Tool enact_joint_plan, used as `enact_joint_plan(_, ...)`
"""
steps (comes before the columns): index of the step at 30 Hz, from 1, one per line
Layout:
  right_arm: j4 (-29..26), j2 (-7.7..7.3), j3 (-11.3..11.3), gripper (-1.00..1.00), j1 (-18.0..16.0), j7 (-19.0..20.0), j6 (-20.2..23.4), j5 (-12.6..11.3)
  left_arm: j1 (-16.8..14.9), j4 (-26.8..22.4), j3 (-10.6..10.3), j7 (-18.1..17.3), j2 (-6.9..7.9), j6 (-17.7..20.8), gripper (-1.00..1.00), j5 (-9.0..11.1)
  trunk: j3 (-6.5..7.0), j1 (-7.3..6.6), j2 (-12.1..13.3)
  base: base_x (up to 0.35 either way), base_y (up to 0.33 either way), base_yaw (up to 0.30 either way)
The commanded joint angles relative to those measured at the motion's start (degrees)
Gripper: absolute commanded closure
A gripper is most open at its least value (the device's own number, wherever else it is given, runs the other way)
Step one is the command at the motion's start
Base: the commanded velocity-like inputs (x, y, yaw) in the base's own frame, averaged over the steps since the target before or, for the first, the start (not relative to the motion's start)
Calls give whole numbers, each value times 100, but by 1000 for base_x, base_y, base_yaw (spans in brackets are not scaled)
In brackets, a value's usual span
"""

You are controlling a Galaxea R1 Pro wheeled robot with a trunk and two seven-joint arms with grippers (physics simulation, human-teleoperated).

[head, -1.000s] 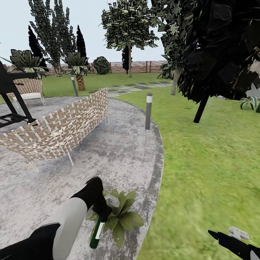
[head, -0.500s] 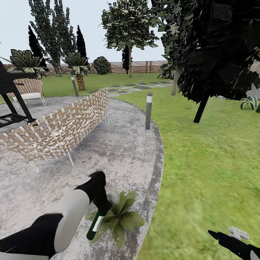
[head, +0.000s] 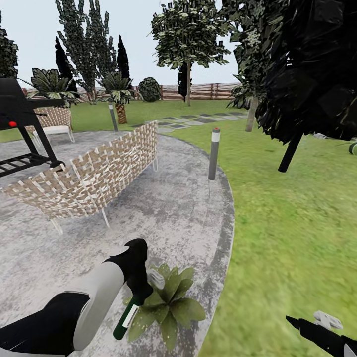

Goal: Pick up the pesticide atomizer in the garden and spray insectifuge to fully cover both potted plants in the garden.

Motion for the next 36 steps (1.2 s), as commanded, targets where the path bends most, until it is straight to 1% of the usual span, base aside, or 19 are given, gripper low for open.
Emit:
enact_joint_plan(1, -11, 2, -49, -100, -3, 32, 42, 38, -2, -10, -16, -54, 1, 51, 100, -34, -5, 1, -2, 73, 0, 1)
enact_joint_plan(5, -11, 3, -51, -100, -3, 32, 42, 35, -1, -10, -19, -54, -1, 51, 100, -33, -5, 1, -2, 19, 0, 43)
enact_joint_plan(12, -11, 3, -50, -100, -2, 32, 42, 36, 5, -3, -12, -54, 2, 43, 100, -36, -5, 1, -2, 1, 0, 207)
enact_joint_plan(17, -11, 3, -52, -100, -2, 32, 42, 38, 18, 0, -11, -54, 10, 42, 100, -37, -5, 1, -2, 1, 0, 25)
enact_joint_plan(26, -11, 3, -50, -100, -3, 32, 42, 37, 48, 7, -11, -54, 11, 42, 100, -37, -5, 1, -2, 103, -83, 8)
enact_joint_plan(31, -11, 3, -49, -100, -1, 32, 42, 36, 50, 2, -13, -54, 11, 48, 100, -37, -5, 1, -2, 3, -4, 204)
enact_joint_plan(36, -11, 3, -49, -100, -3, 32, 42, 39, 50, -1, -19, -54, 11, 59, 100, -37, -5, 1, -2, -46, -239, 200)
